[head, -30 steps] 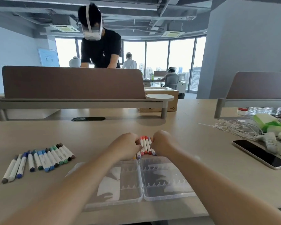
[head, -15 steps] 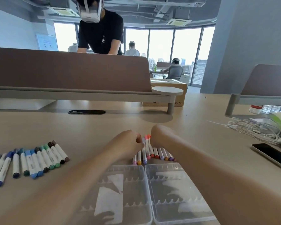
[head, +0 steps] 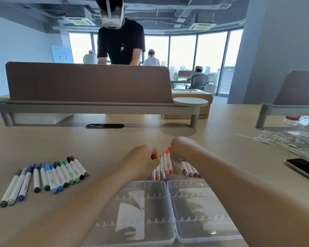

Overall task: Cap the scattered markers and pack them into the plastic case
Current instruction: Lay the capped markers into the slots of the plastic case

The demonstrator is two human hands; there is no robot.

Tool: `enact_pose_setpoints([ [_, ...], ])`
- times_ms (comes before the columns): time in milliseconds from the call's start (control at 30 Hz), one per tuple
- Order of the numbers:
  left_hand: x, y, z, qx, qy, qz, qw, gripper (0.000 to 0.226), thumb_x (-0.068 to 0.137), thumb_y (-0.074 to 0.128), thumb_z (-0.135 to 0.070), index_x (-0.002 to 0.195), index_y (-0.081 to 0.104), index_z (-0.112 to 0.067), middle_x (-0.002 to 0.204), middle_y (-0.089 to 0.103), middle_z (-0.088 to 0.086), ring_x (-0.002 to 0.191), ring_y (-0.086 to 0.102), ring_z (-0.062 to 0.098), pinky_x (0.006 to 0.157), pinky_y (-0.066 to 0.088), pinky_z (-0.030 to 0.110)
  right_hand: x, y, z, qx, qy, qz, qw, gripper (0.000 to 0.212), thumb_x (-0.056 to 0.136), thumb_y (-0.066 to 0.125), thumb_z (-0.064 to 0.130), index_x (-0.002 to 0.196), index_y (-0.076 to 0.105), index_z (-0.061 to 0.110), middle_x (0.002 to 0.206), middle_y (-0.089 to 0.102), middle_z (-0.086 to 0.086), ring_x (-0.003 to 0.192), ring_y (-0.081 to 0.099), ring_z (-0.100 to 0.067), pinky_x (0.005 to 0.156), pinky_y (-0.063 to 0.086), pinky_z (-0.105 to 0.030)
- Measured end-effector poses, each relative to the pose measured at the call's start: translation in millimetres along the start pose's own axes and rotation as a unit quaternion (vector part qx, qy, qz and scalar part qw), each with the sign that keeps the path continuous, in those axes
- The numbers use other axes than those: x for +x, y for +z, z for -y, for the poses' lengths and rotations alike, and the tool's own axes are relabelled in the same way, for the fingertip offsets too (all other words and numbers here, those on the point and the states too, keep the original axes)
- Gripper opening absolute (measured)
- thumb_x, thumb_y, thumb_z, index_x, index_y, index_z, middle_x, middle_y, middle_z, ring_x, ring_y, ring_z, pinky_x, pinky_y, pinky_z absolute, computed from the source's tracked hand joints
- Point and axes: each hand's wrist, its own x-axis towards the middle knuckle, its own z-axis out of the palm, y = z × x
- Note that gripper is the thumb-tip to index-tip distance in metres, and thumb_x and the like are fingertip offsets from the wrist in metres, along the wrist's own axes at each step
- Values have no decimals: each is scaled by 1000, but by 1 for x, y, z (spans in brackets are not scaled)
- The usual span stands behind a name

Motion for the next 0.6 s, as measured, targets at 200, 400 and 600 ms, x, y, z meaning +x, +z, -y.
enact_pose_setpoints([
  [200,-21,13,-46,-11,57,16,998,17,89,61,-34,90,68,-19,85,70,-1,78,64,18,72,52,34,-64,-7,-55,81,-48,27,995,18,88,60,14,74,65,4,62,60,-5,54,54,-16,61,51,-24],
  [400,-37,50,-108,40,128,61,989,44,94,58,-44,135,54,-27,140,52,-8,123,52,13,92,36,19,-132,-1,-129,68,-34,80,994,20,88,58,18,72,64,7,63,58,-7,46,47,-15,50,40,-22],
  [600,-42,68,-137,77,148,112,980,56,95,57,-42,146,40,-26,152,39,-7,135,42,13,104,35,25,-148,23,-155,101,-15,111,988,18,90,58,15,76,62,6,67,56,-7,48,46,-15,52,40,-24],
])
